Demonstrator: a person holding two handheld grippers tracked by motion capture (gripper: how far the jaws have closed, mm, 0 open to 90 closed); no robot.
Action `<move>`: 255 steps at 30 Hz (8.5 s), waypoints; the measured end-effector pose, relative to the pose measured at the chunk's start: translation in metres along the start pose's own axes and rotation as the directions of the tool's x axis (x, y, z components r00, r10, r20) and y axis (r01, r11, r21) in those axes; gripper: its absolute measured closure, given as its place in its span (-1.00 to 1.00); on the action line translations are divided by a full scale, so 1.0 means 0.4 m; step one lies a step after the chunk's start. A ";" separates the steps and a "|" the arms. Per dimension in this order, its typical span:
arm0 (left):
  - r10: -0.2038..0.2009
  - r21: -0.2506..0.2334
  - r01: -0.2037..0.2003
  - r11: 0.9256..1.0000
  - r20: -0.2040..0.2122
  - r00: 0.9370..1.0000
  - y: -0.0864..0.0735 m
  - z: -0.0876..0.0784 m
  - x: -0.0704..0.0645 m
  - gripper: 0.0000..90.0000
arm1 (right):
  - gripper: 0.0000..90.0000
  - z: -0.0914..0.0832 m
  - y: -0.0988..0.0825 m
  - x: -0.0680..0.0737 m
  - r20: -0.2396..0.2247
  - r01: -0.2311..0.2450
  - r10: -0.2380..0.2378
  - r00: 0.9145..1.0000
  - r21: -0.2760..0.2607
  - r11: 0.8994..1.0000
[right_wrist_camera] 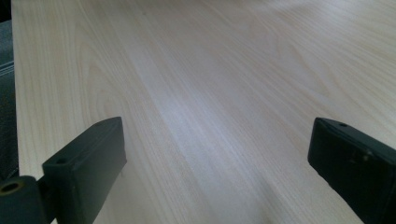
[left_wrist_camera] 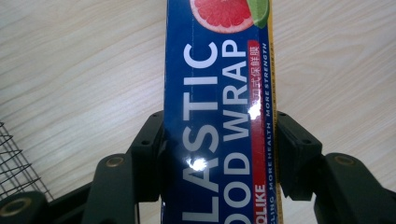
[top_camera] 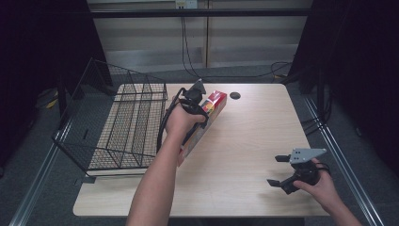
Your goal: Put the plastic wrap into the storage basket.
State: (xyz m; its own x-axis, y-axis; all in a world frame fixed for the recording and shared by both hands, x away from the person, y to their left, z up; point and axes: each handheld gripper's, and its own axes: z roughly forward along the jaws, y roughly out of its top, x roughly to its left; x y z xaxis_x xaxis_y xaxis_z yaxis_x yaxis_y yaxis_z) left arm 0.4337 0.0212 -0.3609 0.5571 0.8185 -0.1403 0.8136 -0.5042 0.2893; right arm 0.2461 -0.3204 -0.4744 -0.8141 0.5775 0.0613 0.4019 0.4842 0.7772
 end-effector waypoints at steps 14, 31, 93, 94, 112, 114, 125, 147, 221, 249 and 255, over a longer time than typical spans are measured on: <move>-0.045 -0.017 0.044 0.999 -0.014 0.999 -0.006 -0.064 0.027 -0.01 | -0.94 0.001 0.000 0.002 -0.003 -0.005 0.005 1.000 -0.009 1.000; -0.091 -0.036 0.090 0.995 -0.026 0.995 -0.015 -0.131 0.059 -0.01 | -0.97 0.001 -0.001 0.001 -0.011 0.000 0.000 1.000 -0.015 1.000; -0.255 -0.089 0.246 0.965 -0.102 0.962 -0.064 -0.329 0.178 -0.01 | -0.97 -0.004 -0.001 -0.001 -0.003 -0.010 0.010 1.000 -0.027 1.000; -0.269 -0.096 0.260 0.961 -0.104 0.957 -0.066 -0.331 0.178 -0.01 | -0.97 -0.004 -0.001 -0.002 0.002 -0.011 0.011 1.000 -0.028 1.000; -0.298 -0.106 0.286 0.952 -0.122 0.947 -0.090 -0.366 0.214 -0.01 | -0.97 -0.002 -0.002 -0.002 -0.001 -0.013 0.013 1.000 -0.018 1.000; -0.300 -0.107 0.289 0.951 -0.119 0.946 -0.092 -0.370 0.218 -0.01 | -0.96 -0.001 -0.001 -0.002 0.002 -0.011 0.012 1.000 -0.019 1.000; -0.325 -0.121 0.312 0.942 -0.112 0.939 -0.106 -0.389 0.238 -0.01 | -0.96 0.000 -0.001 -0.001 0.001 -0.010 0.010 1.000 -0.021 1.000; -0.381 -0.155 0.359 0.920 -0.145 0.913 -0.155 -0.423 0.292 -0.01 | -0.96 -0.001 0.000 0.001 0.000 -0.008 0.008 1.000 -0.025 1.000; -0.563 -0.169 0.537 0.826 -0.215 0.798 -0.299 -0.412 0.445 -0.03 | -0.97 0.004 -0.002 0.002 -0.002 -0.012 0.012 1.000 -0.020 1.000; -0.576 -0.141 0.558 0.817 -0.219 0.788 -0.298 -0.371 0.465 -0.05 | -0.96 0.007 -0.003 0.001 -0.005 -0.008 0.008 1.000 -0.015 1.000; -0.589 -0.144 0.571 0.808 -0.209 0.781 -0.302 -0.366 0.472 -0.06 | -0.96 0.006 -0.003 0.001 -0.004 -0.009 0.009 1.000 -0.018 1.000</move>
State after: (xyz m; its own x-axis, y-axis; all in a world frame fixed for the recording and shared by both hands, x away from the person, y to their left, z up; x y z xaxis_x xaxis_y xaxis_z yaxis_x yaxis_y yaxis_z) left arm 0.4162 0.2771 -0.2837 -0.0785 0.9935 -0.0823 0.9518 0.0993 0.2902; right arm 0.2463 -0.3191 -0.4769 -0.8125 0.5787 0.0708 0.4016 0.4675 0.7875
